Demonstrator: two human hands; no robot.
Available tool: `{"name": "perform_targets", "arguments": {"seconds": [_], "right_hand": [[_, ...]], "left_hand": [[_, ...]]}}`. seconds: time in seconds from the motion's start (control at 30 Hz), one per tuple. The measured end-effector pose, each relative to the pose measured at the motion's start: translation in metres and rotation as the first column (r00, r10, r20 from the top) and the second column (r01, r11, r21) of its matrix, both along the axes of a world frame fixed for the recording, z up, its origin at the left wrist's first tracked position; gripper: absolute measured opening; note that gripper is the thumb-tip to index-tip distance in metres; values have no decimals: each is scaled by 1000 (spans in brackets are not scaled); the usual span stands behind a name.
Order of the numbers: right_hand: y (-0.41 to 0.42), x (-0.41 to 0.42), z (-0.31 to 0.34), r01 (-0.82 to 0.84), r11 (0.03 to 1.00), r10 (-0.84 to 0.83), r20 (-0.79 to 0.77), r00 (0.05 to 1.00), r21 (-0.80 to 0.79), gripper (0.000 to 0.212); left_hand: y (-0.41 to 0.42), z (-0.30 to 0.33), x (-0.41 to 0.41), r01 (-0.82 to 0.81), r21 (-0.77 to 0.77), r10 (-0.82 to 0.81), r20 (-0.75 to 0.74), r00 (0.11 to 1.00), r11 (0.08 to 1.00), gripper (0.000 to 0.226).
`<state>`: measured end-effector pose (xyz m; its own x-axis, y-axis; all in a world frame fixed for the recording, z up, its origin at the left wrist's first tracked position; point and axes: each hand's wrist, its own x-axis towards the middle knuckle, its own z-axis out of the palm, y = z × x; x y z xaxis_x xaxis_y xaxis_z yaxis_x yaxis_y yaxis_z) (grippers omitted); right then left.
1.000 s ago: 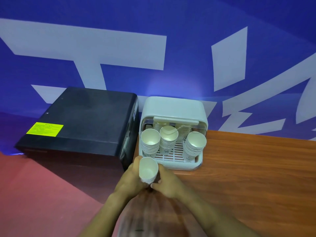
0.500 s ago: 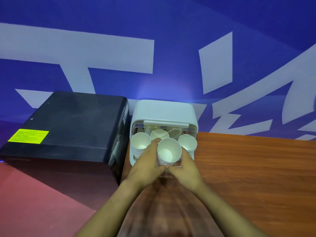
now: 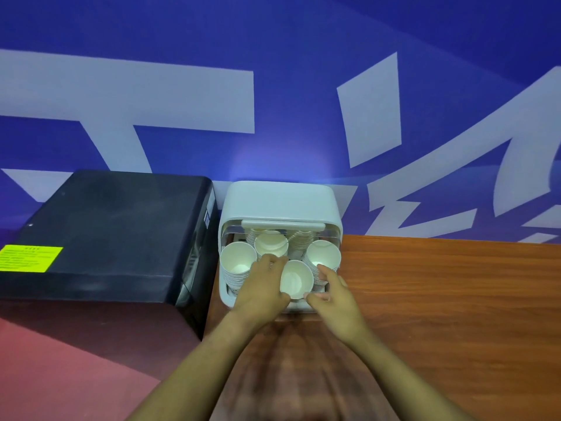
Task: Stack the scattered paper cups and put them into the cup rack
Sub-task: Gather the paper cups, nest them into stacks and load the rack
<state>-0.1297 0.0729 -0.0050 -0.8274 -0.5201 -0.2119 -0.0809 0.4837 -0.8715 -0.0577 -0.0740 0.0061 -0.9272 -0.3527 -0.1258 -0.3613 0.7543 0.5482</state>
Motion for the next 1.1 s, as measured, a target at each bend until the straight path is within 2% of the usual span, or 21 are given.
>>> {"name": "perform_targets", "arguments": {"seconds": [0.13, 0.2, 0.3, 0.4, 0.6, 0.77, 0.9, 1.1], "right_hand": [[7, -9, 5, 11, 995, 8, -190, 982, 100, 61], [8, -15, 8, -4, 982, 50, -233, 971, 191, 63], [4, -23, 13, -32, 924, 120, -209, 971, 381, 66], [0, -31, 11, -66, 873, 153, -144, 978, 484, 62], [-5, -40, -4, -138, 884, 156, -3, 988, 448, 51], [-11, -42, -2, -125, 935, 135, -6, 991, 332, 28], [-21, -42, -1, -81, 955, 92, -25, 995, 285, 38], [-30, -48, -3, -60, 949, 77, -42, 996, 310, 48]], "left_hand": [[-6, 7, -10, 4, -170, -5, -6, 1000, 985, 64], [-8, 8, -18, 18, -214, -20, -8, 1000, 977, 60], [-7, 5, -34, 58, -286, -60, 1, 998, 956, 55], [-6, -2, -53, 82, -361, -64, 63, 996, 929, 53], [-10, -6, -86, 51, -454, 17, 144, 989, 889, 53], [-19, -14, -89, 41, -423, 37, 174, 984, 905, 64], [-24, -15, -82, 59, -422, 5, 150, 989, 905, 47], [-23, -7, -74, 35, -424, 85, 262, 961, 905, 49]]}}
